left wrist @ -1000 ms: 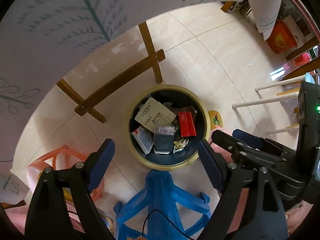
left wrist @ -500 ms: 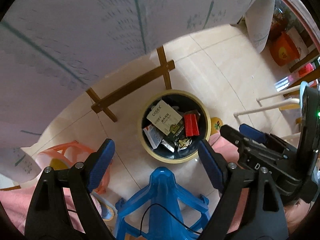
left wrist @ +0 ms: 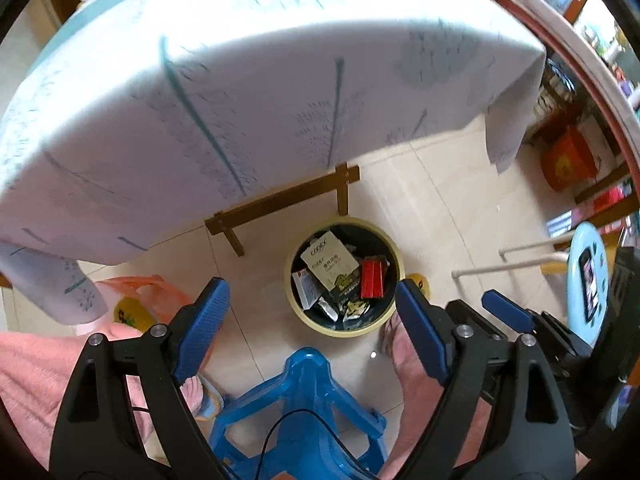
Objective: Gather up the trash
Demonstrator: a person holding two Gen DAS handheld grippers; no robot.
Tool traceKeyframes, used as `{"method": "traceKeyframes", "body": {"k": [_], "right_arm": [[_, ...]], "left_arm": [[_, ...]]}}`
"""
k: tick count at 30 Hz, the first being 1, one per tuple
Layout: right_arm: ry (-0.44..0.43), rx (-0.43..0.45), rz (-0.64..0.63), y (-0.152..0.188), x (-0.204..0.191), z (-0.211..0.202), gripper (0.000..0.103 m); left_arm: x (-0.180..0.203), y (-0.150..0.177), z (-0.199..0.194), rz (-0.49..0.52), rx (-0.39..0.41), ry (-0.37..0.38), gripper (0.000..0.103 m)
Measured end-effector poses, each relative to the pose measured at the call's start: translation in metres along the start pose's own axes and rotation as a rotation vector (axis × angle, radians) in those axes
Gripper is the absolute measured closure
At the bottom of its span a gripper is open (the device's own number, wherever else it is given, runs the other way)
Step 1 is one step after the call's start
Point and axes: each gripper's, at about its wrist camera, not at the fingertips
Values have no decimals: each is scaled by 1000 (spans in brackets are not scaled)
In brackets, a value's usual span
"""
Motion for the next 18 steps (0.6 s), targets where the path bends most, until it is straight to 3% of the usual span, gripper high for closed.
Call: {"method": "traceKeyframes", "body": {"k": [12, 18], "right_arm": [[0, 171, -86, -52, -59, -117, 43], [24, 297, -157, -79, -98, -182, 34]], "left_arm": [[-24, -23, -96, -116, 158, -38, 20], [-34, -40, -144, -160, 249, -78, 20]]}}
Point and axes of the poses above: each gripper's, at about its wrist camera, not at the fingertips, and z roughly the way its jaws point, x to its right, y to its underside, and after that the axes turned 4 degrees about y, right-handed
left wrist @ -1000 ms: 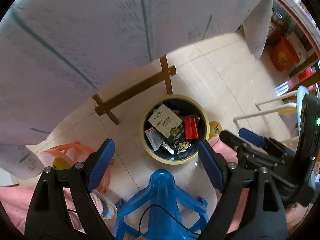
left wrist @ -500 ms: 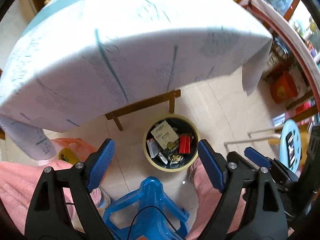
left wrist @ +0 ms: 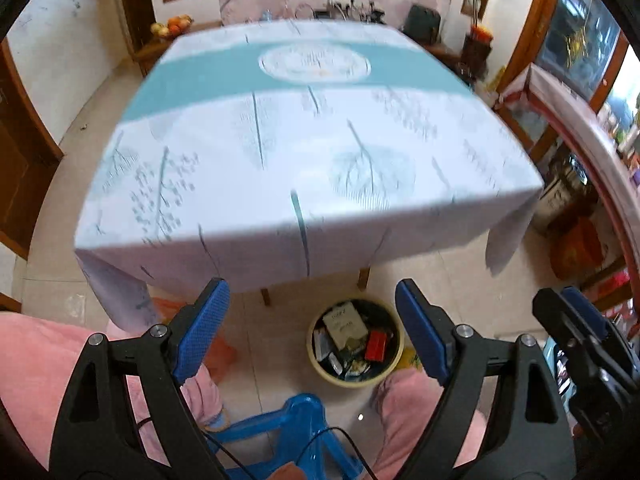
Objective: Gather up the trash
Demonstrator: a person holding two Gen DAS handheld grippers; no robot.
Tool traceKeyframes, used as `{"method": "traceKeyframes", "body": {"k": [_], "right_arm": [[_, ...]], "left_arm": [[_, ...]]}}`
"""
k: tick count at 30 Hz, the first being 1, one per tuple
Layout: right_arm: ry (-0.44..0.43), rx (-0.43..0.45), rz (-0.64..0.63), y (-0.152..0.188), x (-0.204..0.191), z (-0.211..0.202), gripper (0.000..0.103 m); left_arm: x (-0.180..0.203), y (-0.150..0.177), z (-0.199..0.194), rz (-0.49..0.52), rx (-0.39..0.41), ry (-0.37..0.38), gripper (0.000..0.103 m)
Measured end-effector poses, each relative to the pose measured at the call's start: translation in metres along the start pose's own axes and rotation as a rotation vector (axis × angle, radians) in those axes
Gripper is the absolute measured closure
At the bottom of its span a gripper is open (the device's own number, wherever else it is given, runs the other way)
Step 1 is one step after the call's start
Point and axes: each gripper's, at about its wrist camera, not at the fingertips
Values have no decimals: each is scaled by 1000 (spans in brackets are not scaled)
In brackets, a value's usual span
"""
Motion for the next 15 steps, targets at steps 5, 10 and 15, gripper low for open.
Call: {"method": "traceKeyframes", "body": {"k": [5, 10, 15], "right_arm": [[10, 74, -42, -33, -25, -33, 32], [10, 132, -79, -56, -47, -59, 31], [21, 161, -129, -65, -63, -74, 31]], "left_arm": [[-5, -19, -33, -25, 75, -8, 20], [-5, -32, -59, -29, 132, -29, 20], [-5, -37, -73, -33, 146, -15, 20]]}}
Point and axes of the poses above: each gripper's, at about its wrist camera, not at the fingertips, and z roughly the way its jaws point, x to its right, y to its underside, and after that the axes turned 4 degrees about y, right-handed
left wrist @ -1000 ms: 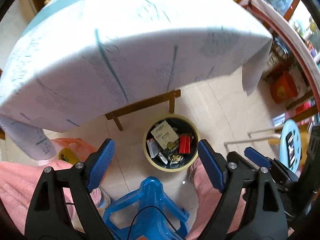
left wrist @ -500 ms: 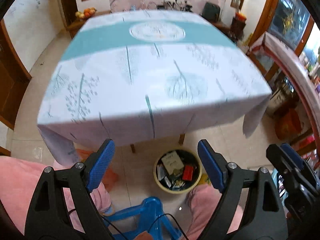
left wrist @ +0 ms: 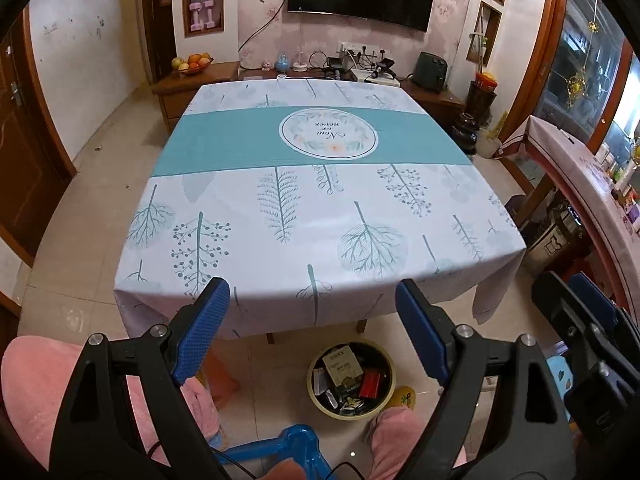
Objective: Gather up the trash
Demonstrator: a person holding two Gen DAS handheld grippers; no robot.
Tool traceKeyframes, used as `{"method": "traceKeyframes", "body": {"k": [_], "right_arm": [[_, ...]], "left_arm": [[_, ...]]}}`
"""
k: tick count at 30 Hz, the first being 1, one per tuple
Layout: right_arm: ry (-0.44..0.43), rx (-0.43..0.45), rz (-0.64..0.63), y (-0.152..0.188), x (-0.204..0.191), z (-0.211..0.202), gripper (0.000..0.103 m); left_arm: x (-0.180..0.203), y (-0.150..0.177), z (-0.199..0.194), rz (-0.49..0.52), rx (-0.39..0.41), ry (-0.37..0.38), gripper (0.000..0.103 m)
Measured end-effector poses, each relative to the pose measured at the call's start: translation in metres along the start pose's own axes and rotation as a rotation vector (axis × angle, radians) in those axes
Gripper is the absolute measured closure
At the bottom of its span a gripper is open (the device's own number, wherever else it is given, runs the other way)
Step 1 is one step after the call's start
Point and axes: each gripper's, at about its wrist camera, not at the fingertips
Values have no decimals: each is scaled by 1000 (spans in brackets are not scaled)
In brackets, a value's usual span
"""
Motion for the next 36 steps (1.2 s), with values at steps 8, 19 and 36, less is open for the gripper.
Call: {"method": "traceKeyframes", "body": {"k": [8, 19, 36], "right_arm": [[16, 20, -12, 0, -8, -10, 31], [25, 37, -9, 2, -12, -21, 31], [54, 40, -1, 12, -20, -35, 31]], "left_arm": [[3, -1, -8, 10, 12, 7, 20], [10, 4, -20, 55, 16, 27, 20], [6, 6, -26, 66, 7, 29, 20]]}}
Point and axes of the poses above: each gripper's, at about its wrist camera, not at the fingertips, and z roughly the way its jaws point, x to its right, y to its underside, and after that the axes turned 4 degrees about y, right-handed
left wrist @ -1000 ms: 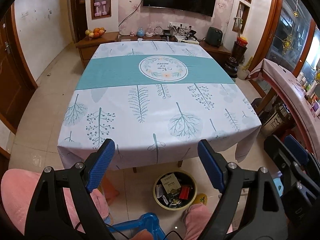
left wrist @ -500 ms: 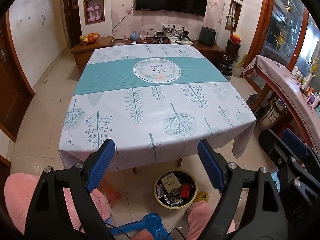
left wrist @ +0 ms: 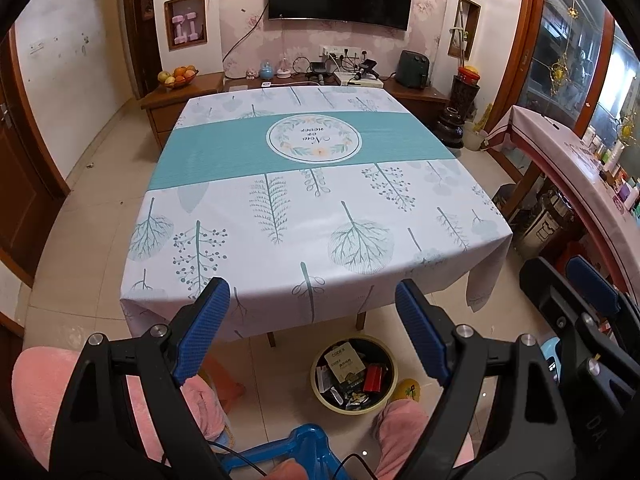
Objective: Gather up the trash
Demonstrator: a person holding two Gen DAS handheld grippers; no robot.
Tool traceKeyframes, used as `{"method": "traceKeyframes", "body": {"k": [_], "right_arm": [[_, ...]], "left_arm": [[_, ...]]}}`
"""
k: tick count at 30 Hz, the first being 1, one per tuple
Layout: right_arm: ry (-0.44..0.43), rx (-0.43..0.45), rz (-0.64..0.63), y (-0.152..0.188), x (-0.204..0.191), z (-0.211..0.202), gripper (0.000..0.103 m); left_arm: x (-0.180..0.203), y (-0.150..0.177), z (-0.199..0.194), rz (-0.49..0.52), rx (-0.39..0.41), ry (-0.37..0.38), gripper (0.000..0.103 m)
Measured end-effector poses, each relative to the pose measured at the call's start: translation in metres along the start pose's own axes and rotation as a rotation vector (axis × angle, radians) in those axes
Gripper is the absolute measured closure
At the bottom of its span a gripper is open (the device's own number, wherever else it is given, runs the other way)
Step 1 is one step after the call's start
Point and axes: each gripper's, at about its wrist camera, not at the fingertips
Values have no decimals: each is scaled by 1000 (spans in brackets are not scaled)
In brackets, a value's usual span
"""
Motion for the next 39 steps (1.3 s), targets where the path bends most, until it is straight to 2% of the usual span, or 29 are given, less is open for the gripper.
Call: {"method": "traceKeyframes", "body": {"k": [11, 39], "right_arm": [[4, 0, 2, 1, 0, -2, 31], [10, 0, -2, 1, 8, -1, 31]], "left_arm": [[-1, -1, -4, 13, 28, 1, 20], [-4, 0, -3, 16, 7, 15, 20]]}}
Point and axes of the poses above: each gripper's, at about its wrist camera, not at the fingertips, and z roughly the way its jaws point, x to its right, y to its underside, and after that the axes turned 4 degrees about y, right-handed
